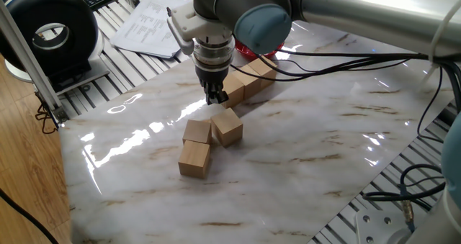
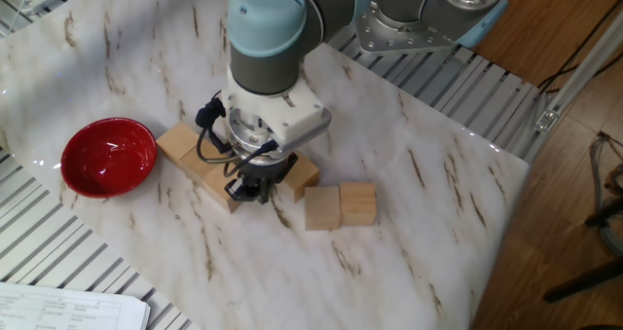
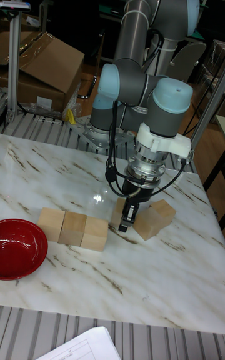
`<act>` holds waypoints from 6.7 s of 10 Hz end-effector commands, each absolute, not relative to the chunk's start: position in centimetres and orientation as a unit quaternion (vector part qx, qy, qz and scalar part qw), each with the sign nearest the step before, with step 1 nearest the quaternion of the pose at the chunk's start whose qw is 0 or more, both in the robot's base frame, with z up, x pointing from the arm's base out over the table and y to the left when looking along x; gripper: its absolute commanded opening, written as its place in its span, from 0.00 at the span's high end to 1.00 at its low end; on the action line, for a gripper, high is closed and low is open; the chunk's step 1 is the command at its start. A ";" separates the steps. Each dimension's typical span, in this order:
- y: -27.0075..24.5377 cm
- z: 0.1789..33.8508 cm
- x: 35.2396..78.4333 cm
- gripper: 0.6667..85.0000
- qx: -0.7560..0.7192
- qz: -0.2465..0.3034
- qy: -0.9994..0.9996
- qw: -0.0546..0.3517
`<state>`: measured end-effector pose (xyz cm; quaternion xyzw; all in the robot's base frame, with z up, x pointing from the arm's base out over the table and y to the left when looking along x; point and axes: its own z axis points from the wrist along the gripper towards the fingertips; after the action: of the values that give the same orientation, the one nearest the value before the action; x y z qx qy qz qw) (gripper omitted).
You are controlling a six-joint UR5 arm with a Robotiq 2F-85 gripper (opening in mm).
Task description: Stack the blocks into a pyramid shape
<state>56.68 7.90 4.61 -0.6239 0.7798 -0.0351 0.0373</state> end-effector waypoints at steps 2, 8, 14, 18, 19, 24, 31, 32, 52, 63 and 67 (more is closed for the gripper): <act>8.3 4.9 57.0 1.00 -0.617 -0.031 0.785 0.049; 7.9 8.7 53.2 1.00 -0.611 -0.019 0.791 0.024; 9.0 8.0 54.9 0.62 -0.675 -0.028 0.735 0.058; 8.8 7.1 54.8 0.24 -0.695 -0.020 0.717 0.055; 7.4 6.9 54.7 0.08 -0.710 -0.036 0.703 0.037; 7.5 6.8 52.1 0.00 -0.693 0.007 0.720 0.035; 7.8 7.6 50.0 0.00 -0.674 0.016 0.738 0.019; 7.9 7.4 50.0 0.00 -0.674 0.020 0.738 0.024; 8.1 2.3 49.5 0.28 -0.662 0.000 0.748 0.044; 7.7 4.0 49.7 1.00 -0.621 -0.031 0.782 0.046; 9.2 5.2 49.0 1.00 -0.618 -0.022 0.785 0.038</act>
<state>49.27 8.39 4.29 -0.6234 0.7804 -0.0264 0.0410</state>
